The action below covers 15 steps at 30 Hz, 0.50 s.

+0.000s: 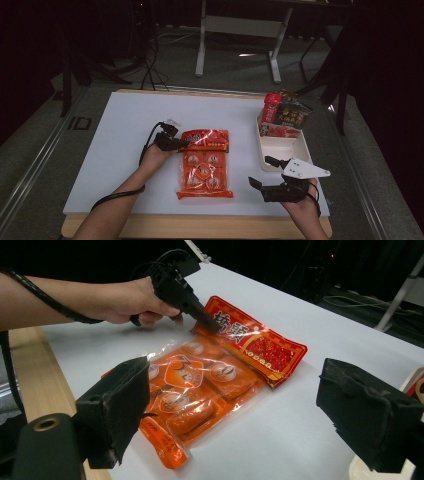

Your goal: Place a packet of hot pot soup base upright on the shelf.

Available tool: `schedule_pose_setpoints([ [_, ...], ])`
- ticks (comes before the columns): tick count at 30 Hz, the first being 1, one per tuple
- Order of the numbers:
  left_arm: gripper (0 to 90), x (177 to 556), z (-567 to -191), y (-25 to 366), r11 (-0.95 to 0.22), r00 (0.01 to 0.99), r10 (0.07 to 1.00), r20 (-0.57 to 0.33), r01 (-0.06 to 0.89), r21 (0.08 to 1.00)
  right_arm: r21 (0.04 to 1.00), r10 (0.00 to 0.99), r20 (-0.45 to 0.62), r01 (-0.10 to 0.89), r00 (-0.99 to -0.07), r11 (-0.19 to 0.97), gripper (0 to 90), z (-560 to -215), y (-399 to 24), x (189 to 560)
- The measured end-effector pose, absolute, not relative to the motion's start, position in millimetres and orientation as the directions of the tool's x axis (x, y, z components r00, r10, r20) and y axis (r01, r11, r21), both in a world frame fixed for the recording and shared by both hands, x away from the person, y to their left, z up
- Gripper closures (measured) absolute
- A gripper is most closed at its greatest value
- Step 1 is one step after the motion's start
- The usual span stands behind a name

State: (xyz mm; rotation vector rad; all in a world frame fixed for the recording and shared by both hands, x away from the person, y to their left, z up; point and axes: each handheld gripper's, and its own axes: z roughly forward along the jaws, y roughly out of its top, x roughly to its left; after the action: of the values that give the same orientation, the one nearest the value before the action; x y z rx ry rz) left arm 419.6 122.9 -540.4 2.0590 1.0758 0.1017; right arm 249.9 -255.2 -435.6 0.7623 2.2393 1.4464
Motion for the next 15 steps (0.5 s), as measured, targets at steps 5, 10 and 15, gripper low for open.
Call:
schedule_pose_setpoints([
  [5, 88.9, 413, -527, 126, -0.304, 0.647, 0.712, -0.272, 0.634, 0.711, 0.913, 0.619, -0.01, 0.246, -0.785, 0.326, 13.1, -436, -255, 251],
  [10, 88.9, 407, -510, 128, -0.294, 0.664, 0.699, -0.264, 0.605, 0.74, 0.909, 0.611, -0.021, 0.239, -0.791, 0.341, 10.4, -437, -253, 251],
  [15, 88.9, 401, -497, 128, -0.296, 0.688, 0.678, -0.261, 0.58, 0.759, 0.905, 0.616, -0.029, 0.241, -0.787, 0.351, 10.4, -437, -250, 250],
])
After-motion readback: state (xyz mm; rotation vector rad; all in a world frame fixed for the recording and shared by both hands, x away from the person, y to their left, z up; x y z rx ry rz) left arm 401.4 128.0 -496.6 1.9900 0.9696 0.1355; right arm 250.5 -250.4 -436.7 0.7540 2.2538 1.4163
